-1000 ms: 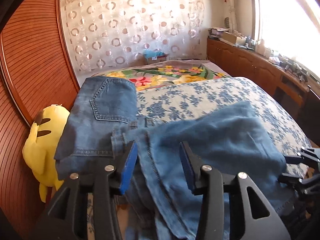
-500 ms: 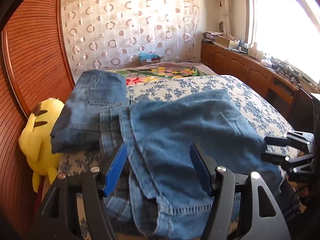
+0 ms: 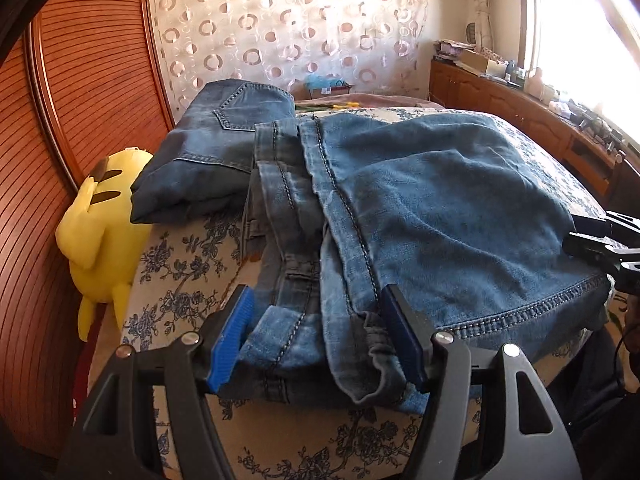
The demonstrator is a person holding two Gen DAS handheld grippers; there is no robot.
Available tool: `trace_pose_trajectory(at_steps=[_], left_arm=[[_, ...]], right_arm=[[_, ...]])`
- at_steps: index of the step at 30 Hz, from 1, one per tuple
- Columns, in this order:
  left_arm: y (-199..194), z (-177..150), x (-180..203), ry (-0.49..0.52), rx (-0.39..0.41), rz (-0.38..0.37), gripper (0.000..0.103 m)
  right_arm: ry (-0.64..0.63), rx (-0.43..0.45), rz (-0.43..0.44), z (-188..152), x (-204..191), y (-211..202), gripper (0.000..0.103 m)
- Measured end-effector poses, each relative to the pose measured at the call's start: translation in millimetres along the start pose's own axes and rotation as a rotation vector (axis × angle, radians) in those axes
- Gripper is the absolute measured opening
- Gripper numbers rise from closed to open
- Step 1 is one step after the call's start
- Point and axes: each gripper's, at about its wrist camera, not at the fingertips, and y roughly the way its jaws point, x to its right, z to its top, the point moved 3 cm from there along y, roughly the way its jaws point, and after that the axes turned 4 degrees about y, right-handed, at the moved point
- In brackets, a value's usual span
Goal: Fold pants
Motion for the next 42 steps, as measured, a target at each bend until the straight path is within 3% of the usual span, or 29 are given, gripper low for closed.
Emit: trace_pose_trajectory(at_steps=[10,18,22,24,28,30,36,42], left_arm=[[5,-8,-7,-0.025,0.014,-0.018,0.067],[7,-10,-10,-0.03,0.024,-0.029,0.067],[8,-12,-10,-0.032,0.027,-0.034,0.067],[8,-12,-10,-0.035,0.031,-0.037,0.067],[5,-12,-9,-0.033,0.038,-0.034,0.067],[1,-10,-8,-0.034,0.04,-0.043,0.067],[-13,5,-4,-0.039,0.066,-0.054,0.067],[-21,20,5,-0.023,0.09,-0.067,0.067]], right_arm=[[0.079,-0.034,0.019,-4,13,14,0.063],[0.155,-0.08,0.11,-1,19,27,0.063],[0.155,-0.085,0.114,2,20,31,0.064],[0.142,-0.084,0.105,3,18,32,0.059],[0.11,-0.086,0.132,7,12,31,0.014],[0.094,-0.063,0.132,11,12,23,0.007],[0.084,0.046,0.108,32,26,-17,0.004],[0.12,0.068,0.028,37,74,-46,0.004]])
